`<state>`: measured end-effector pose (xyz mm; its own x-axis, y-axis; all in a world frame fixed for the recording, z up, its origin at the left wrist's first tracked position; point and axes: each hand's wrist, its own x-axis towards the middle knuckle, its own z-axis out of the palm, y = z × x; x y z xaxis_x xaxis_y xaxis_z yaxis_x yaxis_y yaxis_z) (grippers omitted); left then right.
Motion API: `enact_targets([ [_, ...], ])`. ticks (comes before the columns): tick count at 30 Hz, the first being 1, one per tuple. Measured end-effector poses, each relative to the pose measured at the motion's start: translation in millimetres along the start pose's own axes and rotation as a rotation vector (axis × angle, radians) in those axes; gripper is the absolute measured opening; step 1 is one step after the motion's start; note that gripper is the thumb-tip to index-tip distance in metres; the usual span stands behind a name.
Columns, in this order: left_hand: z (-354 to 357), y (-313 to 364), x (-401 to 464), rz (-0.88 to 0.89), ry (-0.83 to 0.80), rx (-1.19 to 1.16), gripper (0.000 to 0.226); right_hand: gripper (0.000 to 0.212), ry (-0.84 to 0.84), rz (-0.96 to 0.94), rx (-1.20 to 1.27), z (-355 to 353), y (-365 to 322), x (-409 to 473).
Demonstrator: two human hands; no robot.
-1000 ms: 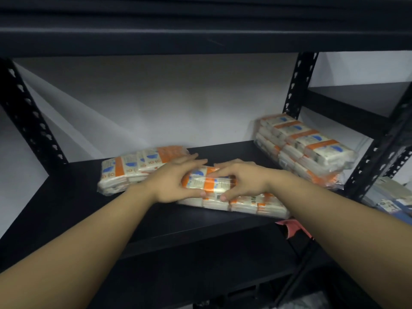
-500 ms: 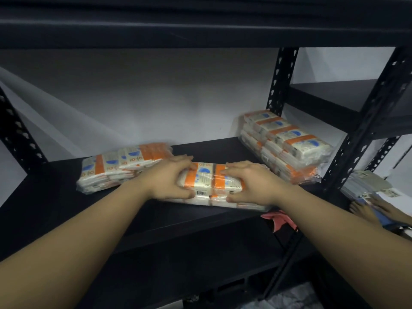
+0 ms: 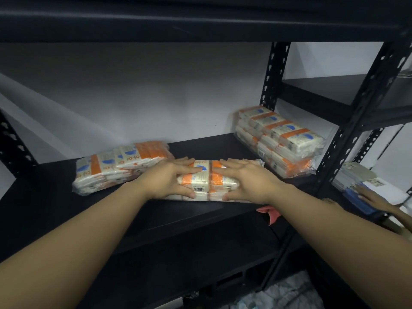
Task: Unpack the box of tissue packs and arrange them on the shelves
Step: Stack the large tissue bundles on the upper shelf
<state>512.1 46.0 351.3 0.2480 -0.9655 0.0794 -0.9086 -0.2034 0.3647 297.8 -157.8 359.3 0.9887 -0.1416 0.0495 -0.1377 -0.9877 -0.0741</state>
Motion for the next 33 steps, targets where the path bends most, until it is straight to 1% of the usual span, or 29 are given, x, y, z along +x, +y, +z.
enact_targets([
  [2, 2.7, -7.4, -6.0, 0.006, 0.044, -0.06, 0.079, 0.085, 0.017, 0.003, -0.006, 3.9, 1.9, -3.7],
  [4, 6.1, -14.9, -13.4, 0.0, 0.074, -0.061, 0.075, 0.085, 0.063, 0.043, 0.016, 8.4, 5.2, -10.3],
  [7, 9.9, -23.2, -27.3, -0.078, 0.118, -0.045, 0.065, 0.085, 0.16, 0.146, 0.087, 17.8, 9.0, -27.2],
  [10, 14.2, -25.2, -41.3, -0.163, 0.199, -0.122, 0.058, 0.079, 0.256, 0.254, 0.2, 31.4, 4.7, -42.5],
  [12, 16.1, -19.7, -47.1, -0.222, 0.201, -0.186, 0.056, 0.074, 0.307, 0.331, 0.302, 39.2, -3.3, -46.1],
  [14, 18.2, -14.7, -49.3, -0.251, 0.214, -0.222, 0.056, 0.073, 0.325, 0.378, 0.4, 43.9, -10.2, -46.8],
  [17, 19.0, -15.8, -51.8, -0.259, 0.25, -0.244, 0.059, 0.076, 0.319, 0.4, 0.45, 43.5, -13.8, -47.7],
  [20, 15.4, -19.6, -56.2, -0.239, 0.189, -0.207, 0.065, 0.073, 0.304, 0.421, 0.46, 39.9, -14.7, -47.2],
  [23, 7.2, -21.1, -58.8, -0.195, 0.134, -0.201, 0.07, 0.066, 0.333, 0.419, 0.461, 37.5, -16.8, -45.3],
  [30, 8.7, -21.8, -58.3, -0.166, 0.228, -0.206, 0.059, 0.06, 0.365, 0.422, 0.44, 38.3, -20.2, -45.5],
  [33, 15.4, -20.7, -62.1, -0.153, 0.283, -0.213, 0.053, 0.058, 0.404, 0.408, 0.409, 42.4, -24.1, -48.5],
])
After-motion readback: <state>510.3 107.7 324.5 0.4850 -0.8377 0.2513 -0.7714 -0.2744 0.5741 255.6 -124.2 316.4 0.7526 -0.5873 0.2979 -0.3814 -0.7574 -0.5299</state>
